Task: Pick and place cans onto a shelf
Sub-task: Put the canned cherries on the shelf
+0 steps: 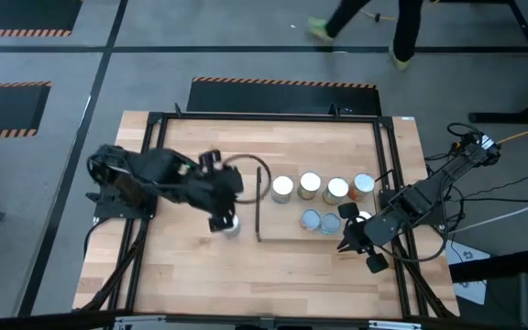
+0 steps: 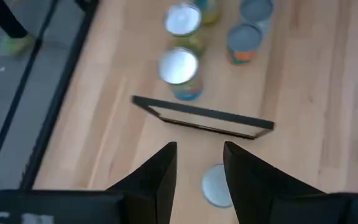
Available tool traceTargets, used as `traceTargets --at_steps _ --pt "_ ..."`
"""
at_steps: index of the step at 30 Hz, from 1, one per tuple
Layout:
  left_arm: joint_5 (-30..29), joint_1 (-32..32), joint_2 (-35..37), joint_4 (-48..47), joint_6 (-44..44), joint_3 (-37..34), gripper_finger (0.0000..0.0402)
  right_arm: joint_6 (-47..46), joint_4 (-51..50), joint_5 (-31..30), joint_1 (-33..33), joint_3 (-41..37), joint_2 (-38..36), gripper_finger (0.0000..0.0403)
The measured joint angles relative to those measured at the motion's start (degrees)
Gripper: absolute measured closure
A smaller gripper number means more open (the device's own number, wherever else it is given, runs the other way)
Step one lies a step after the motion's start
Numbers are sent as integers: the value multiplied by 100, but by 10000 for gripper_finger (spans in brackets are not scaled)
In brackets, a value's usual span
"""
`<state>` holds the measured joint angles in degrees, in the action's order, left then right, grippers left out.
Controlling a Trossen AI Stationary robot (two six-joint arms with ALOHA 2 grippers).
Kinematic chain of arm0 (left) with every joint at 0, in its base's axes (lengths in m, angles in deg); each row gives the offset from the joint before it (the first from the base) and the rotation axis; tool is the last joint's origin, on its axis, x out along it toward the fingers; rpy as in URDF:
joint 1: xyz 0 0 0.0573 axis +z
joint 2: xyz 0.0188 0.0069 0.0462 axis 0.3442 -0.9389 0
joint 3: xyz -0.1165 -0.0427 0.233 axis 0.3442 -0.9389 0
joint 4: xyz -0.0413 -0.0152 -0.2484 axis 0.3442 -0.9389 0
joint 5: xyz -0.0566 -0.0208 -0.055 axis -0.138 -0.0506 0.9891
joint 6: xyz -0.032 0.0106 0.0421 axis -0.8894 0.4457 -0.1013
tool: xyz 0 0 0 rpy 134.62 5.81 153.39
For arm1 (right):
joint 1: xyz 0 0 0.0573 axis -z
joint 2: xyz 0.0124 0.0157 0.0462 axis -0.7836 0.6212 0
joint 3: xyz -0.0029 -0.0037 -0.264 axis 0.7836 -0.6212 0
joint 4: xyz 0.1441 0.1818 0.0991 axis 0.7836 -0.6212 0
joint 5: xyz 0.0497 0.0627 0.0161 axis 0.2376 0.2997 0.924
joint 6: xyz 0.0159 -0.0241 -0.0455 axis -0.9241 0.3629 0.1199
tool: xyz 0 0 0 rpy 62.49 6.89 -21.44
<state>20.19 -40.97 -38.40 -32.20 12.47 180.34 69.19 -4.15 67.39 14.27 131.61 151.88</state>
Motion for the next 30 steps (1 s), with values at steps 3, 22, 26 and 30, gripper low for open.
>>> traceTargets --at_steps 3,22,26,30 --pt "-204 61 267 0 -182 -277 277 4 0 4 0 0 0 368" --pt "775 308 2713 1969 -2126 -5786 277 26 42 -4 0 -2 -2 368" --pt "911 383 2855 2613 -2135 -6437 277 13 68 -4 0 -2 -2 368" --pt "1102 485 2825 3065 -2135 -6763 277 13 68 -7 0 -2 -2 368"
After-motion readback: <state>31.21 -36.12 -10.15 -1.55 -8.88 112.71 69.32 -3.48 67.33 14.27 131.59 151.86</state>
